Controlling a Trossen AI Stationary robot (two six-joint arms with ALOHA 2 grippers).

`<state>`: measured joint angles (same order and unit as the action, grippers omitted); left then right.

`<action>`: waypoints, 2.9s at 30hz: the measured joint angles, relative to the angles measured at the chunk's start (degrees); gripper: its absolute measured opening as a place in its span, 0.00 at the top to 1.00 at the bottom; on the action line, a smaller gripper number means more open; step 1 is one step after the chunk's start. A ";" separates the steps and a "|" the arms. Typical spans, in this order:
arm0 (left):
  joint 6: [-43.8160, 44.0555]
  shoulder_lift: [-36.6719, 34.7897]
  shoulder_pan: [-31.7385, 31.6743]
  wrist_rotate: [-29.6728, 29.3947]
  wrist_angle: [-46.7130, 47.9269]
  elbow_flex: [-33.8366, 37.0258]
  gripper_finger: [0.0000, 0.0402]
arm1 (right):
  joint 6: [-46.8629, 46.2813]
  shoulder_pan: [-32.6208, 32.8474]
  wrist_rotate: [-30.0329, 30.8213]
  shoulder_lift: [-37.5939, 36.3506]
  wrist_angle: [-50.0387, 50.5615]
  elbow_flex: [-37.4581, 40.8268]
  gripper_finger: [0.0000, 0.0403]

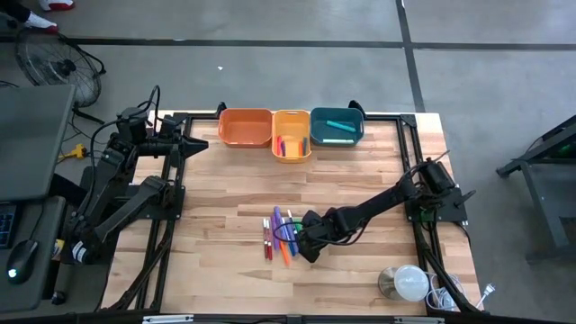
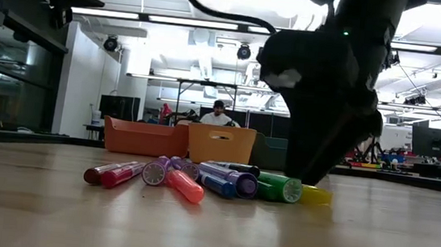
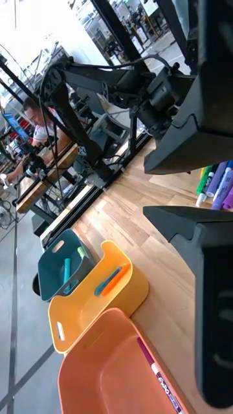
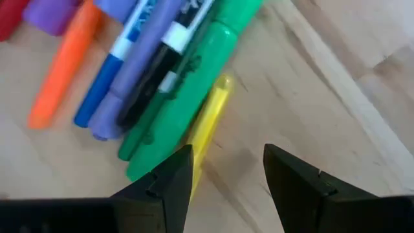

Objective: Pick & Place Markers
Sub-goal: Put the yellow pen into the yellow bin

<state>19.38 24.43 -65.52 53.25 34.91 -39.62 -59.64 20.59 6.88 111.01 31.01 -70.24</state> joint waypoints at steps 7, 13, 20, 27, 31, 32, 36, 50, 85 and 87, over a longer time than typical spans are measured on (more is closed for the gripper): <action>-0.02 0.01 -0.01 0.00 0.01 0.00 0.78 | -1.63 0.77 -0.77 -0.01 -2.13 1.68 0.56; -0.02 0.01 -0.01 0.00 0.01 0.00 0.78 | -0.67 0.84 -0.52 -0.01 -0.19 1.66 0.56; -0.48 0.00 -0.01 0.01 0.89 0.00 0.78 | 10.04 1.18 -1.90 -0.06 3.69 1.55 0.56; -3.07 0.01 -0.01 -0.29 5.09 0.02 0.78 | 13.51 0.33 -2.74 -0.08 3.83 1.62 0.56; -4.08 0.01 -0.01 -0.33 6.23 0.02 0.78 | 10.51 -1.20 -3.78 -0.03 3.90 0.90 0.56; -4.11 0.01 -0.01 -0.33 6.13 0.02 0.78 | 10.38 -1.62 -4.18 0.03 3.99 0.45 0.56; -4.11 0.01 -0.01 -0.46 6.06 0.02 0.78 | 8.95 -3.11 -4.06 0.32 6.01 -2.54 0.56; -7.52 0.04 -0.01 -1.61 5.98 0.02 0.78 | -3.39 -2.93 -4.72 0.18 23.22 -12.08 0.56; -18.25 0.06 -0.04 -6.36 5.08 0.02 0.78 | -32.94 -1.52 -10.68 -0.01 10.67 -0.69 0.56; -18.25 0.06 -0.04 -6.38 5.08 0.02 0.78 | -33.44 -1.52 -10.97 -0.22 9.06 0.47 0.56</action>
<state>1.13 24.49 -65.56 46.87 39.99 -39.59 -93.08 19.07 -4.09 110.79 40.07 -69.77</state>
